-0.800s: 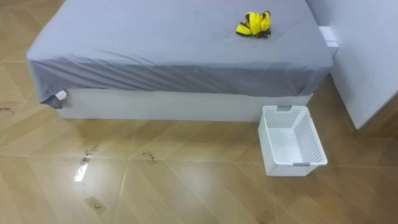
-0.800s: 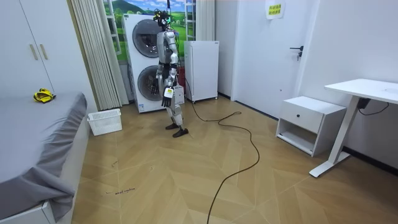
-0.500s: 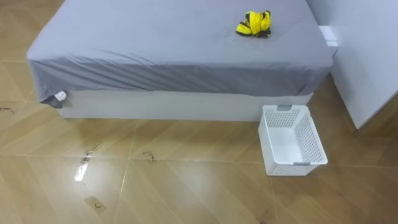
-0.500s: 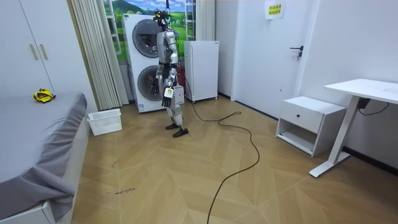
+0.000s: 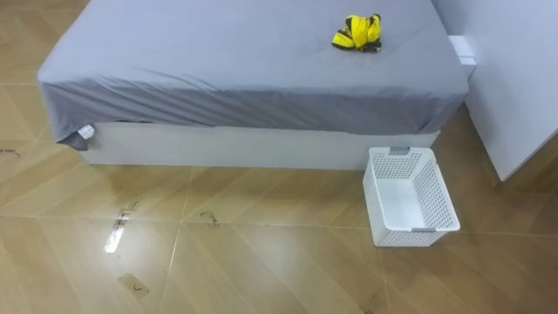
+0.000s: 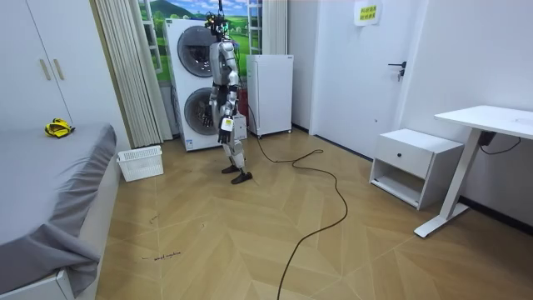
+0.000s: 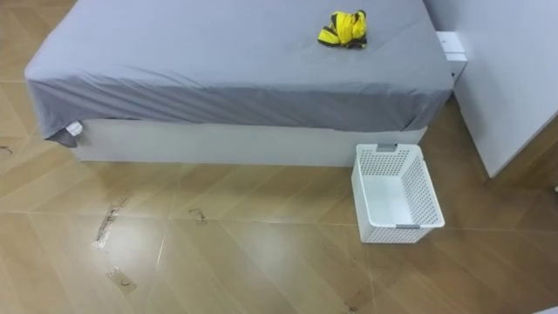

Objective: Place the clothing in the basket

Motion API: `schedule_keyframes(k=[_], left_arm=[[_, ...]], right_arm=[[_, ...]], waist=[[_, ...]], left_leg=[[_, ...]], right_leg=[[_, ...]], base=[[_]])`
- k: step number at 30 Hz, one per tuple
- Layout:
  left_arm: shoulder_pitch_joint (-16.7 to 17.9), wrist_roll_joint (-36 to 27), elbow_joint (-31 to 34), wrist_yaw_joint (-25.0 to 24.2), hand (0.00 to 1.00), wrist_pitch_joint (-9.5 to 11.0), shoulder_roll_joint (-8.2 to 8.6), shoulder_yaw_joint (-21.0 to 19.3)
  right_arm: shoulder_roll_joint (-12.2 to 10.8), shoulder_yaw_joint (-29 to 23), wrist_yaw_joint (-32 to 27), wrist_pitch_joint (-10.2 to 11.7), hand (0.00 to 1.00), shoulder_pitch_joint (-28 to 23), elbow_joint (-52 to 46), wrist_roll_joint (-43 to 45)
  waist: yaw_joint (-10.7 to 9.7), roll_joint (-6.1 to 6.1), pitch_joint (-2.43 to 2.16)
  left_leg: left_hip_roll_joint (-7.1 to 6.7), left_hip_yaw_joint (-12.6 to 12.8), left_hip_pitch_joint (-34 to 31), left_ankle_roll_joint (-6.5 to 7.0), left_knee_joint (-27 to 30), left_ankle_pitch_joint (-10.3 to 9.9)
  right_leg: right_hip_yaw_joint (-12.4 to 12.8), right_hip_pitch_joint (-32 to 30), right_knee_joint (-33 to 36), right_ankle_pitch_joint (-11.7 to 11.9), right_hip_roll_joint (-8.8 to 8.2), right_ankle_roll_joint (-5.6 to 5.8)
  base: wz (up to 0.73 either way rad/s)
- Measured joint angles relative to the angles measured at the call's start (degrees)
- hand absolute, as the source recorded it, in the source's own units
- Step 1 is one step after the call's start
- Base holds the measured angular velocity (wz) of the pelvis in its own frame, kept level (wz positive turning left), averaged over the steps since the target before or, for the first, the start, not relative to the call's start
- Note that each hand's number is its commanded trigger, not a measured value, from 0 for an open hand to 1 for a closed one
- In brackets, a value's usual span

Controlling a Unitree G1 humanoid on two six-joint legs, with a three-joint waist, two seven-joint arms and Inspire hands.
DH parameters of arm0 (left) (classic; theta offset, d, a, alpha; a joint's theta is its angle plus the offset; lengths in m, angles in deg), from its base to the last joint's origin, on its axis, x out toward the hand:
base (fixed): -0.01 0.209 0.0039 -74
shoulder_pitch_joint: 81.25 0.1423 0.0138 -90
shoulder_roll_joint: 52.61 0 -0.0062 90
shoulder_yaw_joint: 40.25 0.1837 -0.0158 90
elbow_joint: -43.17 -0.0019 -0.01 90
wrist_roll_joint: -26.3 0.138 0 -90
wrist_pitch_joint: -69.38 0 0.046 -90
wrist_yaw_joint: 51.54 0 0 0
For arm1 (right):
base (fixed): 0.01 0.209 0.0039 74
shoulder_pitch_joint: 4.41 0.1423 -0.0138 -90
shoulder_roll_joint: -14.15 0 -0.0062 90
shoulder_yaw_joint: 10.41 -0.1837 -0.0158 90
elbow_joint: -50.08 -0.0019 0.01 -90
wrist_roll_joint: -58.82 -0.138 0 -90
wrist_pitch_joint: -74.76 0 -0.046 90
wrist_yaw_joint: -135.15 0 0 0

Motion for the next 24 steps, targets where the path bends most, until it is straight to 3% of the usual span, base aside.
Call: schedule_keyframes(k=[4,7,9,11,13,14,15,16,18,19,20,21,22,23,24], left_arm=[[0.4,0.0,0.0,-1.0,0.0,-0.1,0.79,-3.1],[0.7,-1.2,0.8,-1.2,0.0,-0.1,0.71,-4.6],[0.9,-1.4,2.0,-1.8,0.0,-0.1,0.69,-5.3],[1.1,-4.4,2.2,-2.3,0.0,0.3,0.73,-5.4],[1.0,-6.7,3.3,-2.3,0.0,1.1,0.89,-5.3],[1.1,-8.6,4.1,-2.3,0.0,1.8,1.11,-5.0],[1.3,-10.5,4.4,-2.3,0.0,2.5,1.32,-5.0],[1.4,-11.3,4.5,-2.3,0.0,2.7,1.39,-5.2],[3.1,-14.0,6.0,-2.3,0.0,3.1,1.6,-5.3],[3.4,-14.5,6.3,-2.3,0.0,3.2,1.58,-5.3],[3.5,-14.5,6.3,-2.4,0.0,3.6,1.54,-5.3],[3.5,-14.5,6.3,-2.7,0.0,3.8,1.53,-5.3],[3.5,-14.5,6.3,-3.4,0.0,3.9,1.24,-5.3],[2.7,-14.5,6.3,-4.0,0.0,4.2,0.98,-5.3],[2.5,-14.5,6.2,-4.3,0.0,4.3,0.98,-5.4]], right_arm=[[-0.3,-0.5,0.5,-0.1,0.0,0.2,-0.1,1.4],[-0.5,-0.5,0.9,-0.1,0.0,0.2,-0.1,0.6],[-0.3,-0.6,1.8,-0.1,0.0,0.2,-0.1,0.5],[-0.2,-0.6,2.0,0.0,0.0,0.0,-0.1,-0.2],[-0.2,-1.0,1.8,0.0,0.0,-0.1,-0.1,-0.3],[0.0,-1.0,1.8,-0.1,0.0,0.0,-0.1,-0.2],[0.0,-0.9,1.8,-0.2,0.0,0.0,-0.1,-0.2],[0.0,-0.9,1.8,-0.2,0.0,0.0,-0.1,-0.1],[-0.2,-0.6,1.8,-0.9,0.0,-0.1,0.0,0.6],[-0.2,-0.4,1.8,-0.9,0.0,-0.1,-0.1,0.5],[-0.1,-0.6,1.8,-1.1,0.0,0.0,-0.1,0.6],[0.1,-0.7,1.8,-1.2,0.0,0.2,-0.1,0.7],[0.1,-1.6,1.7,-1.2,0.0,0.2,-0.2,0.9],[0.1,-2.6,1.7,-1.1,0.0,0.0,-0.2,1.4],[0.0,-3.2,1.7,-1.0,0.0,0.2,-0.2,1.6]], waist=[[0.2,0.35,0.01],[0.5,0.21,0.03],[0.5,0.13,0.05],[0.3,0.3,0.4],[0.0,-0.13,0.19],[0.4,-0.06,0.26],[0.9,0.01,0.25],[1.3,-0.03,0.27],[1.9,-0.16,0.25],[1.7,-0.3,0.17],[1.8,-0.78,0.03],[1.8,-1.07,-0.11],[1.5,-1.93,-0.49],[1.2,-3.04,-0.24],[1.5,-3.09,0.0]], left_leg=[[1.31,0.5,-1.5,-0.44,3.9,-2.1],[2.09,1.4,-5.2,-1.44,12.2,-4.3],[2.69,2.2,-7.6,-1.46,18.1,-4.3],[4.05,2.0,-14.2,-1.94,30.8,-3.3],[3.12,1.9,-19.0,-1.53,29.1,-3.5],[2.26,2.3,-22.1,-2.02,23.7,-2.6],[2.19,2.9,-24.5,-2.63,16.6,-0.2],[2.28,3.0,-25.4,-2.71,13.0,1.8],[3.06,3.2,-26.4,-3.07,3.4,9.3],[3.05,3.4,-26.4,-3.01,2.5,11.6],[2.17,4.0,-26.6,-2.31,2.5,15.9],[1.59,4.7,-26.9,-1.03,2.9,17.8],[-0.25,5.6,-27.6,0.82,4.9,18.6],[-1.73,7.4,-28.6,1.62,9.4,15.5],[-1.9,8.1,-29.1,1.87,11.4,13.7]], right_leg=[[0.1,-0.9,1.9,-1.1,0.6,-0.51],[0.0,-2.7,5.0,-3.3,0.9,-1.31],[0.4,-2.8,6.1,-4.4,0.87,-1.87],[0.9,-1.1,6.3,-5.5,0.97,-3.15],[1.3,-0.7,7.3,-6.9,0.16,-3.19],[1.8,-0.9,7.9,-8.0,-0.45,-2.76],[2.1,-0.4,8.1,-8.9,-0.87,-2.38],[2.1,0.0,8.1,-9.4,-1.19,-2.16],[3.5,2.5,8.0,-11.5,-2.33,-1.56],[4.0,3.0,8.0,-12.2,-2.76,-1.1],[5.1,3.7,7.9,-13.2,-3.89,0.26],[5.3,4.1,7.8,-13.7,-4.78,0.76],[5.9,4.7,6.9,-14.2,-6.75,1.61],[6.5,5.6,5.9,-14.3,-8.73,2.69],[6.5,5.7,6.2,-13.9,-9.41,3.38]], base=[[-0.03],[0.0],[0.02],[0.12],[0.14],[-0.04],[-0.2],[-0.38],[-0.41],[-0.31],[-0.22],[-0.12],[0.0],[0.0],[-0.16]])
